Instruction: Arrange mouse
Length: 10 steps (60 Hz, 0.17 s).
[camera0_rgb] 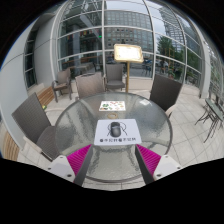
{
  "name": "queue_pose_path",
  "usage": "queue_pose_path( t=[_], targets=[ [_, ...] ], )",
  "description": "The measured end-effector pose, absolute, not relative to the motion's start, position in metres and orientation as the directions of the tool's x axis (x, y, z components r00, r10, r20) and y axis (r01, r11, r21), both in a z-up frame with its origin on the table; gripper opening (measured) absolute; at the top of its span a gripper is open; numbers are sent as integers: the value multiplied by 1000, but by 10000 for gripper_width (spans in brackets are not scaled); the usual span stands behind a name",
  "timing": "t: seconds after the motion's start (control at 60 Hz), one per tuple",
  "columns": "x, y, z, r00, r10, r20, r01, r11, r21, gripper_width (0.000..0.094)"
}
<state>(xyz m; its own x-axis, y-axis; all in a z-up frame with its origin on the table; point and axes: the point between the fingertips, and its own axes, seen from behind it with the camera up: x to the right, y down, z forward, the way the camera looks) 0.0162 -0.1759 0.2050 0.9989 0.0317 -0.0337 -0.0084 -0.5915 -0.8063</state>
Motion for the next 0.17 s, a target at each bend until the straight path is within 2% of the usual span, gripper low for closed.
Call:
queue_pose_path(
  t=[0.167],
  targets=[
    [17,-177,210,999,40,-24,4,-578,-816,857]
  ],
)
